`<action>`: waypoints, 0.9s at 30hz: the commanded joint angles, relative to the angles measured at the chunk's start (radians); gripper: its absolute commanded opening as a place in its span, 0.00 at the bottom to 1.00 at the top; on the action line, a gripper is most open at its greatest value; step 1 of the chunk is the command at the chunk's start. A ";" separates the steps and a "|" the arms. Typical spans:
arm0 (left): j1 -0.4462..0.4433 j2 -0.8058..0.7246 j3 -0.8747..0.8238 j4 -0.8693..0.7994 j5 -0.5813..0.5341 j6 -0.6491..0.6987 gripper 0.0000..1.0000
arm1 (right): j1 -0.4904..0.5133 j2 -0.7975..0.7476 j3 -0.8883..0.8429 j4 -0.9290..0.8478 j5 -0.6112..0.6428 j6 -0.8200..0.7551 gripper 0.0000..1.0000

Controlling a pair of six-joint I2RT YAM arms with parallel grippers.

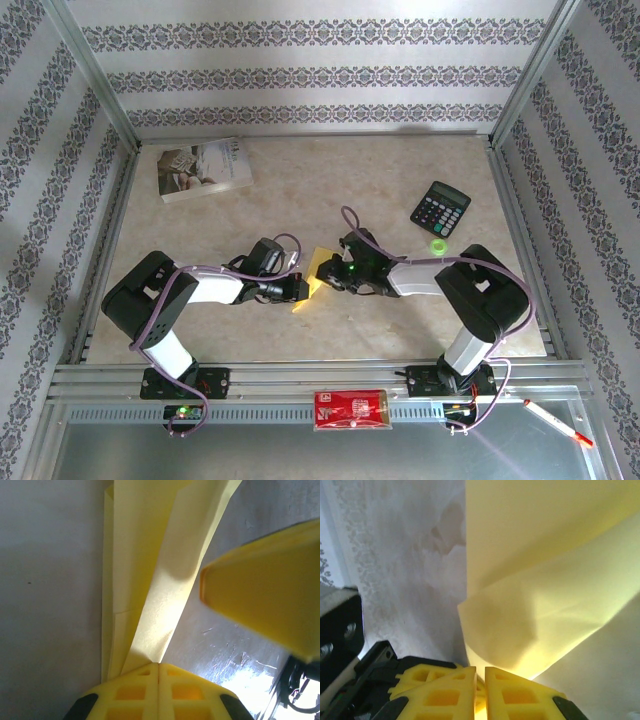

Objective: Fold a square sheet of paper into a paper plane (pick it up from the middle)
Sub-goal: Fold the wing for the fifth time at the center of the table.

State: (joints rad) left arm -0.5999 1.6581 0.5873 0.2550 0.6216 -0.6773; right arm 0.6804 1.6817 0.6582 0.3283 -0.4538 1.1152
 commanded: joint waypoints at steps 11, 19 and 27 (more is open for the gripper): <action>0.008 0.047 -0.031 -0.115 -0.030 0.014 0.00 | 0.026 0.111 0.003 0.108 -0.001 0.026 0.11; 0.008 0.072 -0.031 -0.192 -0.046 0.084 0.00 | -0.037 0.143 0.036 0.088 -0.019 -0.018 0.10; 0.009 0.086 -0.045 -0.248 -0.071 0.131 0.00 | -0.107 0.179 0.056 0.068 -0.034 -0.038 0.10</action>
State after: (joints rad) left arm -0.5953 1.6737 0.5999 0.2443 0.6365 -0.6048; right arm 0.6167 1.8240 0.6960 0.4274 -0.5613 1.1149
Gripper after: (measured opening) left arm 0.045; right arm 0.099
